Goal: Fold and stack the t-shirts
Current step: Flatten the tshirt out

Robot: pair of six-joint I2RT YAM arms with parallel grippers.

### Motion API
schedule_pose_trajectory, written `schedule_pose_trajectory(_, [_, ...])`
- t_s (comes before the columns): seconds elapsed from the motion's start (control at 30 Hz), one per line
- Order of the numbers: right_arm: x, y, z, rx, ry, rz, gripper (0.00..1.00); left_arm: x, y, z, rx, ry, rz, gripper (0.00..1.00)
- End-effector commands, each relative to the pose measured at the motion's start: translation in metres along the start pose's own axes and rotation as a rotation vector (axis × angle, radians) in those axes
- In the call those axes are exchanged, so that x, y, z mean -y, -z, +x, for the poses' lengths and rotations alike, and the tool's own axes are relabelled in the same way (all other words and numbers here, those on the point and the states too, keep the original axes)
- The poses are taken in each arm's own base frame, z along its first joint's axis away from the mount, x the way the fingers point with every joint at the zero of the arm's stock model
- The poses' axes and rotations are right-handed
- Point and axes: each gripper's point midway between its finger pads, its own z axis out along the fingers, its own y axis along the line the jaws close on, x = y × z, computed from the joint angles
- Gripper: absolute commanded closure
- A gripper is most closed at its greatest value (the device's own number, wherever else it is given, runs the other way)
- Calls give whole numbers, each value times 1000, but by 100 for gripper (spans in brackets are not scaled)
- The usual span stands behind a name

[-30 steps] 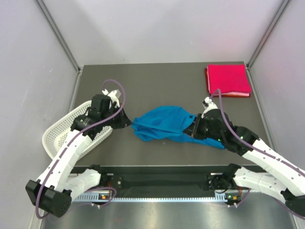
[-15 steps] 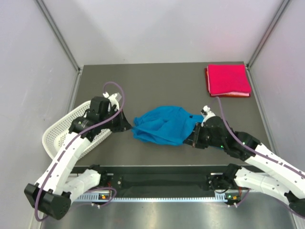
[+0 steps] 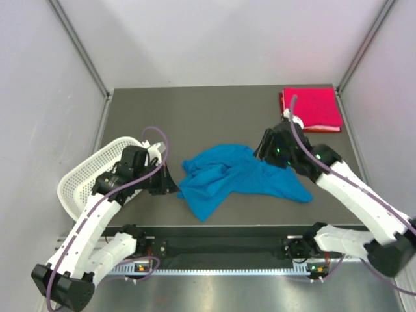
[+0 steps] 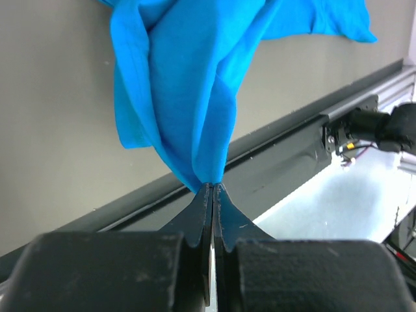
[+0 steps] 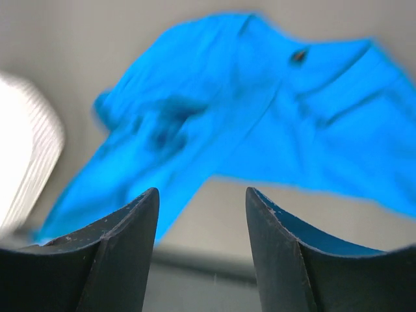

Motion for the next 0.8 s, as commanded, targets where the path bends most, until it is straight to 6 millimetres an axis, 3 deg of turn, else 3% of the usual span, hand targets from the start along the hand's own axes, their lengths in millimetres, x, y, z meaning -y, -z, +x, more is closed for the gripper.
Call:
schedule_pose_trajectory(0.0, [5, -56, -34, 48, 27, 62, 44, 8, 2, 5, 2, -20, 63, 100])
schedule_pose_trajectory(0.03, [5, -64, -45, 56, 15, 77, 45, 8, 2, 5, 7, -23, 64, 100])
schedule_pose_trajectory(0.07, [8, -87, -39, 13, 22, 113, 45, 7, 1, 5, 8, -23, 63, 100])
schedule_pose_trajectory(0.13, [6, -116, -39, -22, 46, 145, 46, 7, -1, 4, 11, -20, 66, 100])
schedule_pose_trajectory(0.3, [2, -167, -37, -34, 35, 180, 46, 8, -4, -2, 31, -18, 77, 100])
schedule_pose_trajectory(0.43, [-4, -208, -17, -87, 26, 129, 46, 6, -6, -6, 40, -14, 55, 100])
schedule_pose_trajectory(0.6, [-13, -235, -16, -85, 72, 88, 46, 1, -4, -9, 52, -28, 21, 100])
schedule_pose_trajectory(0.77, [3, -254, -22, -68, 142, 187, 46, -6, -6, -13, 56, -33, -18, 100])
